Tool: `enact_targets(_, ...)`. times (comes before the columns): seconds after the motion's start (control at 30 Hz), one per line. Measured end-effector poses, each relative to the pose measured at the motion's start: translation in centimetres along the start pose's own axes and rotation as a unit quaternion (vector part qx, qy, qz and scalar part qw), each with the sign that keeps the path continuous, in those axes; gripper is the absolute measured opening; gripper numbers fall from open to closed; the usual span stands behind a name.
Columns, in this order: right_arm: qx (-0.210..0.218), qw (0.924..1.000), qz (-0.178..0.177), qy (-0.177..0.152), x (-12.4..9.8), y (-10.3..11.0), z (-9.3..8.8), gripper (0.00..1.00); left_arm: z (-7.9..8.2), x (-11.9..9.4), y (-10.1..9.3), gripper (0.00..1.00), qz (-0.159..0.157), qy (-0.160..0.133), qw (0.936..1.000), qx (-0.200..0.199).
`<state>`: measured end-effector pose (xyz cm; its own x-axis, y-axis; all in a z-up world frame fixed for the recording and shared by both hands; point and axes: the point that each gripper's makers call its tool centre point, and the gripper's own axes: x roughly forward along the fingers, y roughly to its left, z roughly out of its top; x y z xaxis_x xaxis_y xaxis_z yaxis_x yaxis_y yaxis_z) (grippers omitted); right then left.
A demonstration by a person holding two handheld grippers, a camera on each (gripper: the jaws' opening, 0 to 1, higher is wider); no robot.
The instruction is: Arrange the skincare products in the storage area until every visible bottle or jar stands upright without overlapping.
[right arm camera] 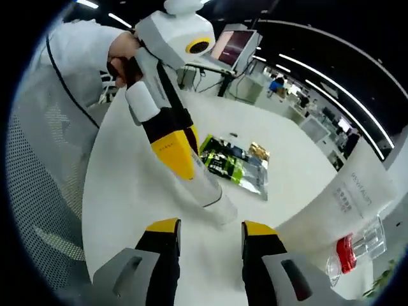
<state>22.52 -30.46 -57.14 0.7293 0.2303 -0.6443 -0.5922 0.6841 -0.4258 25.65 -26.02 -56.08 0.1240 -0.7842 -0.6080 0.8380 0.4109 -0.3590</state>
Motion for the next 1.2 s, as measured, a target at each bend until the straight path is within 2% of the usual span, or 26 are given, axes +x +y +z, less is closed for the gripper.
enact_targets(0.17,-0.045,0.999,0.003,0.002,1.2,0.4,0.3,0.27,-0.1,-0.1,-0.1,0.21,-0.002,0.0,1.0,-0.002)
enact_targets(0.37,-0.103,0.9946,-0.012,0.0,3.0,0.3,0.1,0.26,-0.2,-0.1,-0.2,0.21,-0.004,0.001,1.0,-0.009)
enact_targets(0.7,-0.163,0.9863,-0.023,0.0,4.2,0.5,-0.2,0.22,-0.4,-0.1,-0.3,0.21,-0.01,0.004,0.9996,-0.027)
enact_targets(0.83,-0.191,0.9808,-0.036,-0.009,4.4,0.4,0.2,0.2,-0.6,0.0,-0.5,0.21,-0.016,0.007,0.9992,-0.035)
enact_targets(1.0,-0.241,0.9697,-0.04,-0.011,4.7,0.5,0.5,0.16,-1.0,0.1,-0.5,0.21,-0.019,0.013,0.999,-0.039)
enact_targets(1.2,-0.244,0.9688,-0.04,-0.021,4.5,0.3,0.6,0.11,-1.1,0.0,-0.4,0.21,-0.022,0.015,0.9986,-0.045)
